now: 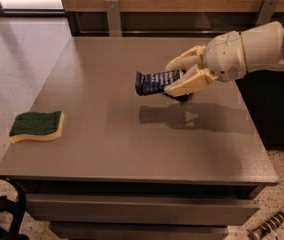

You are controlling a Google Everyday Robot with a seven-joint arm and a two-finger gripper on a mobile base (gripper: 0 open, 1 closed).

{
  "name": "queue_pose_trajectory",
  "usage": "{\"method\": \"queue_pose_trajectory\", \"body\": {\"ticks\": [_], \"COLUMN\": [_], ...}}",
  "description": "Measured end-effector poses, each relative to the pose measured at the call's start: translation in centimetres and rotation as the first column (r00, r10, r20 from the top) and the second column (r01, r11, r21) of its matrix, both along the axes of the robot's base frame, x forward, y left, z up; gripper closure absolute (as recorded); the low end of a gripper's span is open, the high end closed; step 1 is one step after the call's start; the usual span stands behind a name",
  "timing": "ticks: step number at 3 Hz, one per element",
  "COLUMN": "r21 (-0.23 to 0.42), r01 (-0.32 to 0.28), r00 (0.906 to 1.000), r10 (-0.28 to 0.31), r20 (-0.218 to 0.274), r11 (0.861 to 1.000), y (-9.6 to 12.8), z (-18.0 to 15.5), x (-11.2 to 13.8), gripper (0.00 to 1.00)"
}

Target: Move rxbar blueberry near sponge

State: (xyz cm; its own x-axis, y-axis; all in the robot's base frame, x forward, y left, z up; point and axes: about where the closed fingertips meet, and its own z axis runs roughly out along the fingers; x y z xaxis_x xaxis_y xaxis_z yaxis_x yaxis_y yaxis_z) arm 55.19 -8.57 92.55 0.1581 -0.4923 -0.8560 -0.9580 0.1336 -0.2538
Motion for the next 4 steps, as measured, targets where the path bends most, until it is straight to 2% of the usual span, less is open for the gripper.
{"method": "queue_pose_trajectory", "body": {"ticks": [2, 3, 4], "r21": [-0.008, -0.017, -0.007], "r01": [0.039, 0.037, 0.032], "r00": [0.9987, 0.9977, 0.9923], "r10": [-0.039, -0.038, -0.032], "r20": [-0.032, -0.056, -0.120], "r11": [0.999, 0.999, 0.999], "y": [6.5, 9.6, 12.2], "z": [-2.0, -3.5, -5.9], "x": [-3.0, -3.9, -4.5], "gripper": [1.00, 1.00, 1.00]}}
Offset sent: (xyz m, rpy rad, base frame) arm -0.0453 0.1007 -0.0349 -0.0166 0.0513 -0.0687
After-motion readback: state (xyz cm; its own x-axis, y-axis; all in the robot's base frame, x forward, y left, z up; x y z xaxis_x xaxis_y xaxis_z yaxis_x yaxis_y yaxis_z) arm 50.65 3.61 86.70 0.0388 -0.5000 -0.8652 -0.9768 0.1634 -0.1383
